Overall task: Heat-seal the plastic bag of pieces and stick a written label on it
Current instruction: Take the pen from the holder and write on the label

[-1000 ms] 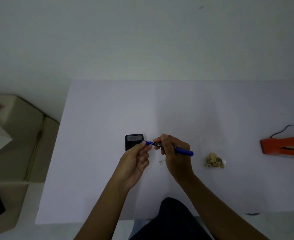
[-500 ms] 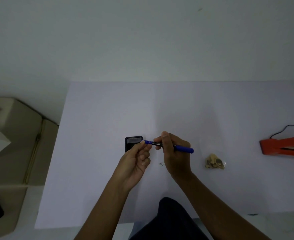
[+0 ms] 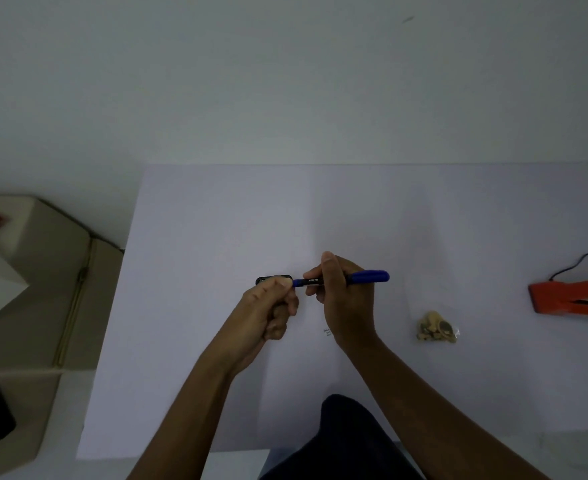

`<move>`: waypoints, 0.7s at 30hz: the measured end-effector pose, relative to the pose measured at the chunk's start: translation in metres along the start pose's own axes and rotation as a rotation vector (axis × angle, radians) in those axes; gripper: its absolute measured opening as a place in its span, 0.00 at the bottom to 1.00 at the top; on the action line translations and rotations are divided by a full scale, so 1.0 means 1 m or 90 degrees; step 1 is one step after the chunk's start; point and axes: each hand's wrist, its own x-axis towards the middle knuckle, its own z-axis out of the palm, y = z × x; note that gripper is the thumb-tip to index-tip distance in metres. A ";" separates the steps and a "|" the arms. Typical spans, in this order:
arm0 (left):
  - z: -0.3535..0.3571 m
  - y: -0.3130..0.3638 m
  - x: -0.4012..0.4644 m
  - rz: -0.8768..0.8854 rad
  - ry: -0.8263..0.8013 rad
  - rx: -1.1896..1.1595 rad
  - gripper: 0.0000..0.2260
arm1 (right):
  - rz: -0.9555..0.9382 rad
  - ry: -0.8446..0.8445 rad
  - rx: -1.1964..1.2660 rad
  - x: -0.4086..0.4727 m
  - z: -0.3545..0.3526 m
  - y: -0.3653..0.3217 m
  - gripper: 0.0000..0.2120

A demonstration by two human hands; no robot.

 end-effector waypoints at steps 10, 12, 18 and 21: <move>-0.018 0.018 0.008 -0.001 -0.036 0.131 0.21 | 0.084 -0.108 0.052 0.006 0.021 0.006 0.22; -0.028 0.016 0.014 -0.004 0.023 0.157 0.21 | 0.117 -0.114 0.034 0.016 0.026 0.012 0.18; -0.078 -0.007 0.043 0.066 0.289 0.355 0.14 | 0.311 -0.047 0.004 0.047 0.019 0.062 0.23; -0.097 -0.012 0.054 0.061 0.299 0.451 0.10 | 0.352 -0.030 -0.156 0.049 0.012 0.096 0.18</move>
